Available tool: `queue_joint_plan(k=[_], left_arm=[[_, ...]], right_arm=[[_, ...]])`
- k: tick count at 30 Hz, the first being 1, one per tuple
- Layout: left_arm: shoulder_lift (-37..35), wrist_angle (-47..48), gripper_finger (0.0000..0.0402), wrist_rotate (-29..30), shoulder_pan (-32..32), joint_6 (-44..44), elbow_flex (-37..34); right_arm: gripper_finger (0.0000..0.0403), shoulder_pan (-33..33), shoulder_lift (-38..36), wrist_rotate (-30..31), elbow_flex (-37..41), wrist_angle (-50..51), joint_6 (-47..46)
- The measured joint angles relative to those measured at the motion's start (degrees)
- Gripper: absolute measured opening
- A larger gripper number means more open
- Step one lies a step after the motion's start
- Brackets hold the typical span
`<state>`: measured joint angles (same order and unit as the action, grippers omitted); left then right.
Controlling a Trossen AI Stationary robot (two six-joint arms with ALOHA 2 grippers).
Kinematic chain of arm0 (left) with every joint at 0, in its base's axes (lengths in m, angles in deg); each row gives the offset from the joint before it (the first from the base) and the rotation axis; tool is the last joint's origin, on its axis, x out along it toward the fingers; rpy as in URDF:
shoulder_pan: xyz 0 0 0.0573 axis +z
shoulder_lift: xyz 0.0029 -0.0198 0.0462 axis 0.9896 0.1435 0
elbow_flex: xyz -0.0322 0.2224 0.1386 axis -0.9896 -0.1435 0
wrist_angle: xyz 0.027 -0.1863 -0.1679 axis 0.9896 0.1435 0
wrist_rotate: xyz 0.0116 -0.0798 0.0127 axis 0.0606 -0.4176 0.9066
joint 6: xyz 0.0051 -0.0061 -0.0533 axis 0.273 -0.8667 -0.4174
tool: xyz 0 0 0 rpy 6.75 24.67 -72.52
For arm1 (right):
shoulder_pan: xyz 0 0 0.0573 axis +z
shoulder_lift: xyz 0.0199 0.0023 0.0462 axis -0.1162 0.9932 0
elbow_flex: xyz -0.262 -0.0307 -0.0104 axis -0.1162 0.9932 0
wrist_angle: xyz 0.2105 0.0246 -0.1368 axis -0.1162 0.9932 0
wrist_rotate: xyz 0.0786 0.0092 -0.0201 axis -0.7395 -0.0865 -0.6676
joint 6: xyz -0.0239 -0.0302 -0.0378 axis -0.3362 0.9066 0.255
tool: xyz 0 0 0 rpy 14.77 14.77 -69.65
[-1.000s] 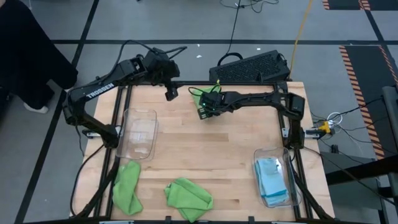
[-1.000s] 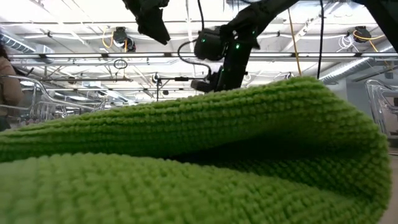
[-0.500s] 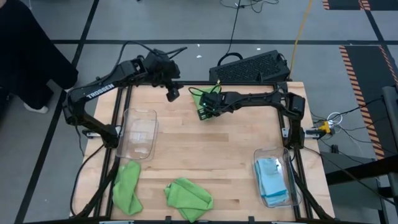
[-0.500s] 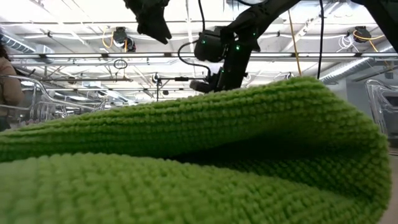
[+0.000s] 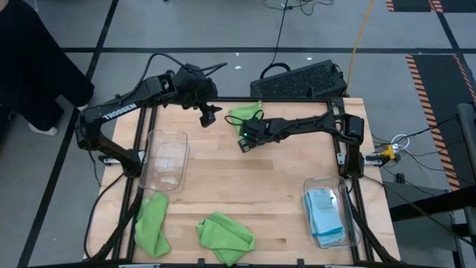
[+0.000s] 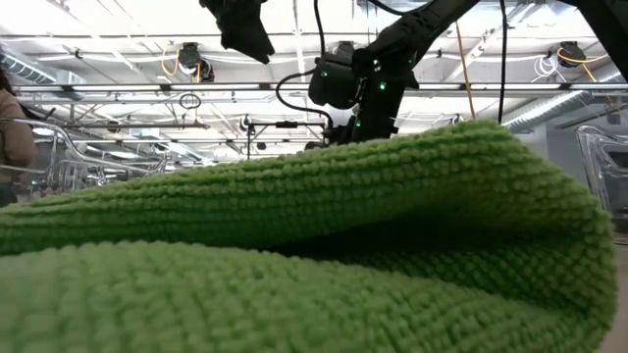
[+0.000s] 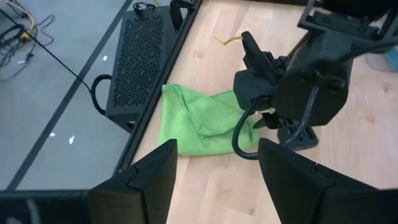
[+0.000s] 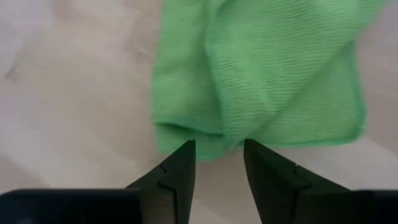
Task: Sort microfiber towel by color & place in baskets
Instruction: Fold the top green microfiber towel
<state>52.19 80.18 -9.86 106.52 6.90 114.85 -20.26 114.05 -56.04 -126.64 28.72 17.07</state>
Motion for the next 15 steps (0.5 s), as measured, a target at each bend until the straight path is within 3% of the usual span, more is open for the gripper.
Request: queue_joint_plan(k=[3,7,11,15], left_arm=[[0.0,0.0,0.0228,0.0,0.0,-3.2,0.0],[0.0,1.4,0.0228,0.0,-0.4,-6.5,0.0],[0.0,3.3,0.0228,-1.8,-2.4,-9.3,-0.2],[0.0,0.9,0.0228,-3.0,-6.1,-9.1,-4.7]], right_arm=[[0.0128,0.2,0.0,2.6,0.9,-0.1,-2.0],[0.0118,0.1,0.0,1.6,2.5,-0.1,-3.7],[0.0064,-0.1,0.0,-3.9,4.8,-5.0,-3.8],[0.0008,-0.2,-0.3,-6.7,6.6,-10.0,-5.7]])
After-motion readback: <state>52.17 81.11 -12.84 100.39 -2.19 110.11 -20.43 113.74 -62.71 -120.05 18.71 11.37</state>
